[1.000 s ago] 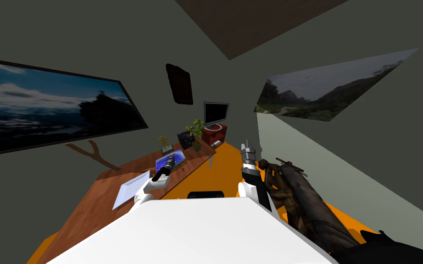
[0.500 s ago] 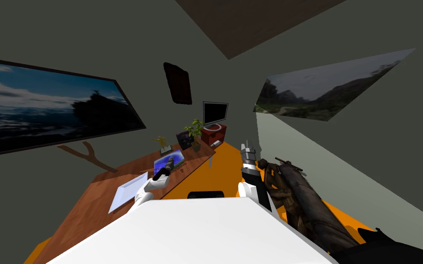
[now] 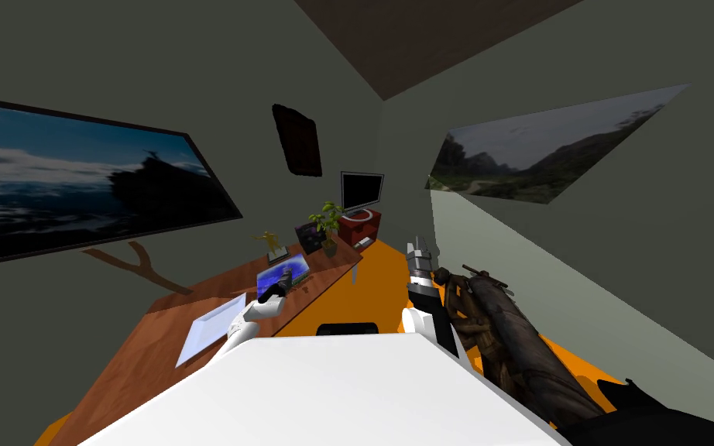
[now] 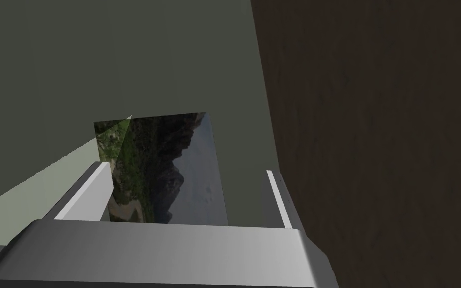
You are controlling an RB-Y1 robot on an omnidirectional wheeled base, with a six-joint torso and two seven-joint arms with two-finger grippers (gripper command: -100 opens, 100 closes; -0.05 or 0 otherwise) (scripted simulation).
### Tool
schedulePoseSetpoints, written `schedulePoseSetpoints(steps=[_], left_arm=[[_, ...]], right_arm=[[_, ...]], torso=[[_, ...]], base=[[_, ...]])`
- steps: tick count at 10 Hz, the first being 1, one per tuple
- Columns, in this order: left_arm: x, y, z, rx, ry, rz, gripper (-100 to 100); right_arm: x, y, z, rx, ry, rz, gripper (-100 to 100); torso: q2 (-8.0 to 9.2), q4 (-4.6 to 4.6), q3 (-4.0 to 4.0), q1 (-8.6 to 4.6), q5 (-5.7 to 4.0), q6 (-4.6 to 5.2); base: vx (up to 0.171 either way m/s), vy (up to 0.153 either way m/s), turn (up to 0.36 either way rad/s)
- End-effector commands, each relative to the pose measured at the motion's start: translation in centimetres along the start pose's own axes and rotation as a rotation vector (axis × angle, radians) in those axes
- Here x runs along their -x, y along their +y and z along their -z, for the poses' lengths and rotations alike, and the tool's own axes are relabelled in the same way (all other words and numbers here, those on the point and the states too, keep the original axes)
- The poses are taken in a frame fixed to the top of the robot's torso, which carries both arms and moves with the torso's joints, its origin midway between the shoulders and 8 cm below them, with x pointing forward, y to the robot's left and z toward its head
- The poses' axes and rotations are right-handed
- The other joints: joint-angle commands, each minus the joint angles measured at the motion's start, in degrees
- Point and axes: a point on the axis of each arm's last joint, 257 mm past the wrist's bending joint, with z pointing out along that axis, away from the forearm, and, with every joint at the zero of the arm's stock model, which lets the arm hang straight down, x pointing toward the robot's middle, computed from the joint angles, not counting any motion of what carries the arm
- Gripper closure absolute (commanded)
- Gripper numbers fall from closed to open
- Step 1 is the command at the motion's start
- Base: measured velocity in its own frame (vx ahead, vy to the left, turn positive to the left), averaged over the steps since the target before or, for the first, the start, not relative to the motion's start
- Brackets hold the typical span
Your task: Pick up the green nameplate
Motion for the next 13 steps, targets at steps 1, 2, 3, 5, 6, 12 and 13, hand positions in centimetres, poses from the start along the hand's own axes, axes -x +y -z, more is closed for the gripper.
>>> schedulePoseSetpoints(steps=[1,2,3,5,6,12,13], left_arm=[[0.3,1.6,-0.3,0.04,-0.009,0.003,-100],[0.7,2.2,-0.7,0.072,-0.018,0.008,-100],[1.0,3.6,-0.6,0.099,-0.024,0.008,-100],[1.7,5.1,-0.8,0.147,-0.037,0.014,-100],[2.3,5.7,-1.0,0.179,-0.047,0.019,-100],[4.2,9.2,-0.9,0.297,-0.086,0.035,-100],[4.9,10.4,-0.7,0.336,-0.099,0.041,-100]], right_arm=[[0.0,0.0,0.0,0.0,0.0,0.0,0],[0.0,0.0,0.0,0.0,0.0,0.0,0],[0.0,0.0,0.0,0.0,0.0,0.0,0],[0.0,0.0,0.0,0.0,0.0,0.0,0],[0.0,0.0,0.0,0.0,0.0,0.0,0],[0.0,0.0,0.0,0.0,0.0,0.0,0],[0.0,0.0,0.0,0.0,0.0,0.0,0]], torso=[[0.0,0.0,0.0,0.0,0.0,0.0],[0.01,-0.01,0.0,0.01,0.01,-0.01],[-0.01,0.0,0.0,0.01,0.0,0.0],[0.0,0.0,0.0,0.03,0.01,0.0],[0.02,0.0,0.01,0.04,0.01,-0.02],[0.01,0.0,0.01,0.05,0.01,-0.01],[0.0,0.0,0.0,0.07,0.02,0.0]], base=[[0.014,-0.004,-0.025],[0.016,-0.006,-0.05],[0.015,-0.003,-0.025],[0.015,0.003,-0.039],[0.015,0.002,-0.059],[0.011,0.006,-0.041],[0.02,0.022,-0.104]])
